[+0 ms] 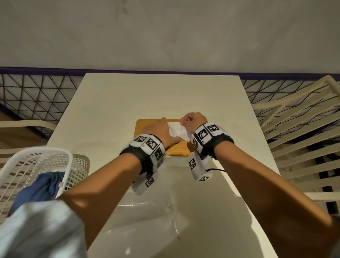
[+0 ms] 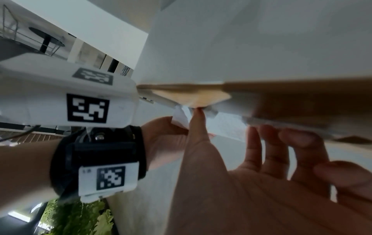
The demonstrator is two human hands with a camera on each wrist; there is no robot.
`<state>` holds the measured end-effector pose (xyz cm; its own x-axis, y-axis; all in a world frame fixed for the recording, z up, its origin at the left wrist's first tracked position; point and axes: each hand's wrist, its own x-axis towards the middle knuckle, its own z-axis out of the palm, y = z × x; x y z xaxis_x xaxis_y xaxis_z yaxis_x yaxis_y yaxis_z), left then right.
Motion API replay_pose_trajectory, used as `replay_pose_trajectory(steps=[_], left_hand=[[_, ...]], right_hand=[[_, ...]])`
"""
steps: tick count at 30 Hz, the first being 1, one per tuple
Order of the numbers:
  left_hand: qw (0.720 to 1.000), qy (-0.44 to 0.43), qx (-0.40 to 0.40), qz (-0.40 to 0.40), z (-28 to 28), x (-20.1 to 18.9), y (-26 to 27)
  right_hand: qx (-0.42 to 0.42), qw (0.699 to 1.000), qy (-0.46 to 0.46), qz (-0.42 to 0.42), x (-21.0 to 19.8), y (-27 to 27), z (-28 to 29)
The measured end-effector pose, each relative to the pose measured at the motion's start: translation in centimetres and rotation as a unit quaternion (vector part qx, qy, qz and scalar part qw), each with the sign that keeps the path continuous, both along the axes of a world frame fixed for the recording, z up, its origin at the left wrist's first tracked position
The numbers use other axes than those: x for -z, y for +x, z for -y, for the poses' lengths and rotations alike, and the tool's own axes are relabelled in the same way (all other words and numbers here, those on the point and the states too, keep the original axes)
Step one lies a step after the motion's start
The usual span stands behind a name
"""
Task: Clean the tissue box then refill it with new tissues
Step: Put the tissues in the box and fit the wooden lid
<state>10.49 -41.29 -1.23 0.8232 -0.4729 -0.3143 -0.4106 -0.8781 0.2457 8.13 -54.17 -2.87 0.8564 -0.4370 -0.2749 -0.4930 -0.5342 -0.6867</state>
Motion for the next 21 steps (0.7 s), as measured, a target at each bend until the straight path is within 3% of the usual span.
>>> replay_pose_trajectory(steps=[6,9,12,15,18,21], left_hand=[[0.995,0.031,0.052,0.083,0.8,0.4,0.5],[0.997,-0.014,0.053,0.058,-0.2,0.3,1.8],[0.996,-0.081,0.029,0.015,-1.0,-0.1,2.8],[0.987,-0.16,0.003,-0.012,-1.5,-0.7,3.1],[0.978,-0.205,0.002,-0.047,-2.3,-1.0,3.0],[0.973,-0.224,0.012,-0.046,-3.2,-1.0,2.7]], right_hand=[[-0.016,0.998,-0.064,0.002,-0.1,-0.6,-0.8],[-0.096,0.981,-0.165,0.022,-0.7,-2.5,-1.7],[-0.17,0.945,-0.277,0.035,-1.3,-4.1,-2.5],[-0.206,0.919,-0.335,0.021,-0.9,-4.1,-2.5],[-0.184,0.931,-0.31,0.06,-1.1,-4.0,-2.4],[-0.118,0.978,-0.153,0.081,-1.5,-3.7,-1.6]])
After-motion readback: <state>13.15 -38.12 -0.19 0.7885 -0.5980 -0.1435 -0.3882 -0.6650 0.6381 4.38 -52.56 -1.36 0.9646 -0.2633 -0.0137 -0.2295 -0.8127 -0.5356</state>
